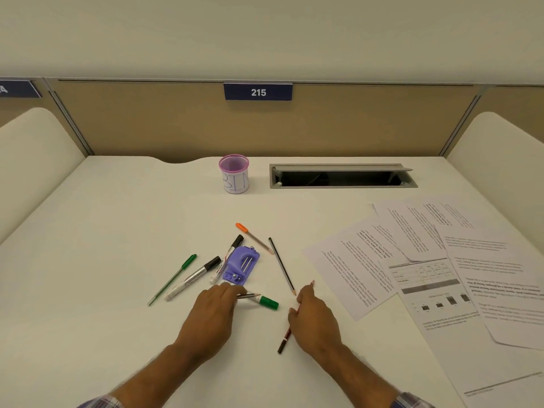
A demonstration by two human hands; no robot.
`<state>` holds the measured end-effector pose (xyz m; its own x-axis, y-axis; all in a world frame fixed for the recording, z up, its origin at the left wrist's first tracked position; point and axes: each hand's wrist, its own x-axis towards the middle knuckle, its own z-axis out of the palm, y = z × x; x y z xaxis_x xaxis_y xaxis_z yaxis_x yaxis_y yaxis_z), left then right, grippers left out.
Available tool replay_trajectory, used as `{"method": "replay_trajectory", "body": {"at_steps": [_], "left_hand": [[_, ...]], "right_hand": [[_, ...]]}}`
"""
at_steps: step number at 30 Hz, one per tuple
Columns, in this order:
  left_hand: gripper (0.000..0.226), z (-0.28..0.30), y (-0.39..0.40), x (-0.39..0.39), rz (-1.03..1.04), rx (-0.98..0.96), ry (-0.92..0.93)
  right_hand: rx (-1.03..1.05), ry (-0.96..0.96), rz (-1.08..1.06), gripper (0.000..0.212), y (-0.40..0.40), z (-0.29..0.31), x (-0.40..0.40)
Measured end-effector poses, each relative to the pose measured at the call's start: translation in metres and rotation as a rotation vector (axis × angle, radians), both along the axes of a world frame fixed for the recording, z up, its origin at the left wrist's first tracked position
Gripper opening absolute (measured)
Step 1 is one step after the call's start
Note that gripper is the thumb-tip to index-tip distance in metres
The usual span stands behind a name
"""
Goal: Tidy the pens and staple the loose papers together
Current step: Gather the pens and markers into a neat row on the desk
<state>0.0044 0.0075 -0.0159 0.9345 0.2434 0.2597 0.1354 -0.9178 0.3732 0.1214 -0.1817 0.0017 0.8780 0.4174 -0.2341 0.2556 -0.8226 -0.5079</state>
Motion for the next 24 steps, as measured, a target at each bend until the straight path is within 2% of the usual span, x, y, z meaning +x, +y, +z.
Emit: {"method": "replay_trajectory", "body": {"at_steps": [2,5,9,10,12,14,17,21,24], "left_hand": [[0.024,0.004,-0.002,0.005,0.007,-0.022,-0.004],[0.027,0.005,-0.005,0.012,0.006,-0.038,-0.004],[0.025,0.006,-0.006,0.017,0.053,-0.083,-0.021],[0.023,0.008,-0.007,0.016,0.058,-0.098,-0.022],[0.018,0.014,-0.011,0.014,0.071,-0.155,0.009],[0.025,0.018,-0.013,0.012,0.093,-0.222,0.074],[0.028,0.023,-0.013,0.01,0.126,-0.248,0.152],[0.018,0.019,-0.009,0.01,0.135,-0.265,0.122],[0.044,0.014,-0.006,0.009,0.133,-0.291,0.06]], "right_hand": [[0.005,0.027,-0.047,0.04,0.0,-0.001,0.002],[0.046,0.088,-0.121,0.06,-0.001,-0.001,0.003],[0.144,0.104,-0.213,0.068,-0.004,0.001,0.008],[0.178,0.108,-0.235,0.065,-0.004,0.002,0.011],[0.238,0.096,-0.236,0.043,-0.003,0.005,0.018],[0.265,0.073,-0.213,0.025,0.0,0.01,0.026],[0.302,0.047,-0.212,0.014,0.01,0.013,0.037],[0.232,-0.028,-0.162,0.015,0.022,0.01,0.045],[0.075,-0.073,-0.057,0.027,0.028,0.006,0.044]]}}
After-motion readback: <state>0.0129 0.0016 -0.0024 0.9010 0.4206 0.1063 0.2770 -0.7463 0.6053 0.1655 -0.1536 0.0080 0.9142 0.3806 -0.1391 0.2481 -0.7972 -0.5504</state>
